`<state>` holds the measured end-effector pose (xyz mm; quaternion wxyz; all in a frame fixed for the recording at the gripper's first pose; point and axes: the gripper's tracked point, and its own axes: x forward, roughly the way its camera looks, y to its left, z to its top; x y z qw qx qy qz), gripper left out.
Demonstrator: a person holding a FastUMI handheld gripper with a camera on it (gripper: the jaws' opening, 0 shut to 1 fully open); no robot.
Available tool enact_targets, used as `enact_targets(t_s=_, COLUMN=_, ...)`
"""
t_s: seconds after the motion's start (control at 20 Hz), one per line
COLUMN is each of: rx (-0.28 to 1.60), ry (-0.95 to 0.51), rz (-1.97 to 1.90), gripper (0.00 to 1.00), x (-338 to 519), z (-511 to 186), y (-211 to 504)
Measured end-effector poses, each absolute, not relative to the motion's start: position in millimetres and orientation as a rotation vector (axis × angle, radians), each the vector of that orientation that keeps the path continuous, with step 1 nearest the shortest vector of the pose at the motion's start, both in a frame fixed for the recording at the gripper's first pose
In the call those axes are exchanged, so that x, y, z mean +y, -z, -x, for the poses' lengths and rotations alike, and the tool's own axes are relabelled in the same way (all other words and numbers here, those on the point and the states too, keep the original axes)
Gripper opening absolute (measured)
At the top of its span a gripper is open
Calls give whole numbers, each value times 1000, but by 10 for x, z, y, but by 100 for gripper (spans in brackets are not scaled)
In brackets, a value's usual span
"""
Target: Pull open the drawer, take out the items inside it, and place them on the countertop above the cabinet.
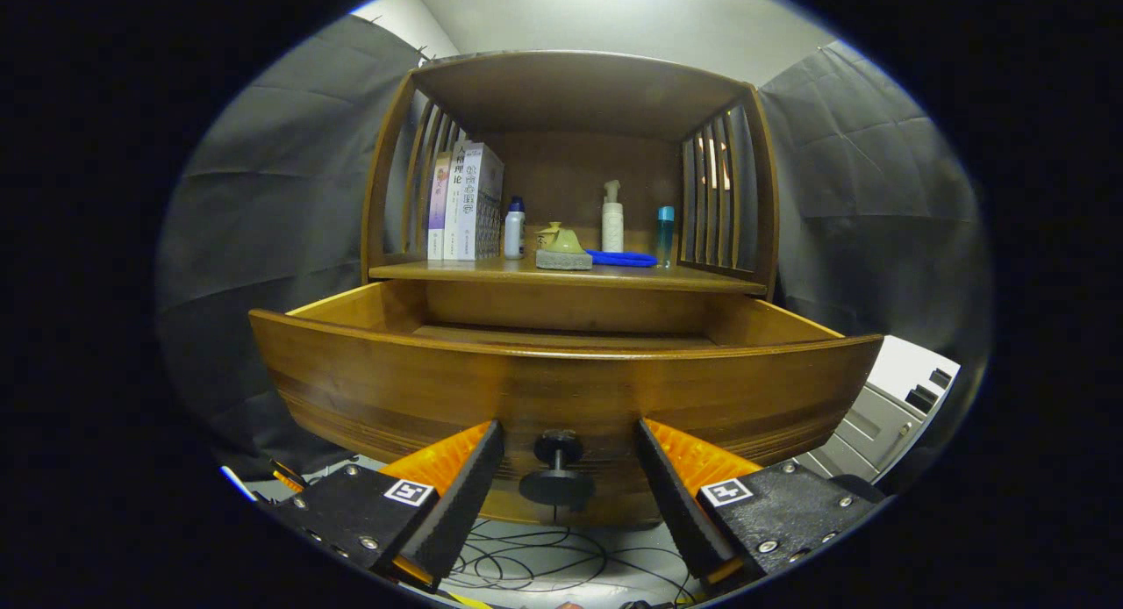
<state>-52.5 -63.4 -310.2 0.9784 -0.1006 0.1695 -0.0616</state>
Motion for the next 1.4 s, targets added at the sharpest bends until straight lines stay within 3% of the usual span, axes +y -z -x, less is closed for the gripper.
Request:
enact_targets(t_s=0.5, rx=343, ry=106, rz=212, gripper=95, x=-694, z=210, y=3135)
enact_targets(t_s=1.4, rx=305, ry=100, rz=335, gripper=95, x=-797, z=-974, y=3342)
